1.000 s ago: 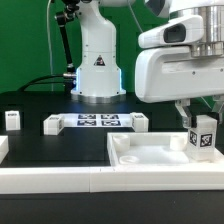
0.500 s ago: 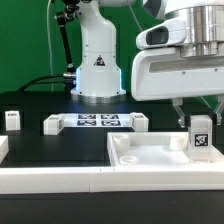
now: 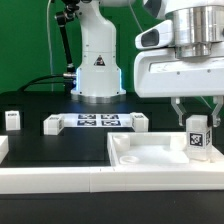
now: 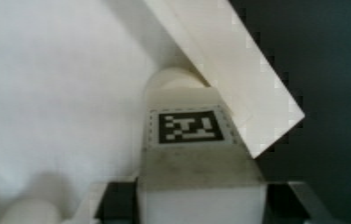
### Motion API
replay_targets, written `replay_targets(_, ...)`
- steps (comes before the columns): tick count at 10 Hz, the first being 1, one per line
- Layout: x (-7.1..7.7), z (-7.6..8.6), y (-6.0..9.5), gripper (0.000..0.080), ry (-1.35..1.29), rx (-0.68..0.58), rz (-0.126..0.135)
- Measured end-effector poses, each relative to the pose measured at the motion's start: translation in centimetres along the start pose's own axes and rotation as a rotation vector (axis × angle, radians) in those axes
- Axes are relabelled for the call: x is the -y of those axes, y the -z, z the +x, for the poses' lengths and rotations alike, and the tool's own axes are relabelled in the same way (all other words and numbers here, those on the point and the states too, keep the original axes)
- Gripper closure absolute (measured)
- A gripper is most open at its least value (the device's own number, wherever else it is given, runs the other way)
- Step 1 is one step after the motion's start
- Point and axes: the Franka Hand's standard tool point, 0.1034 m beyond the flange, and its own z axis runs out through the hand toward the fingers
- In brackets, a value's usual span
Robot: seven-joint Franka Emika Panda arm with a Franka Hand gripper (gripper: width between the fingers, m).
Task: Assemble square table
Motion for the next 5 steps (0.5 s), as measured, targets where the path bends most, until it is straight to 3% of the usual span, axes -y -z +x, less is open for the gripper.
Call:
replay_targets(4,-0.05,-0.46,-0.13,0.0509,-0.372,0.021,-0.009)
replay_targets(5,0.14,-0.81,-0.17,0.0509,-0.462,0.037,-0.024)
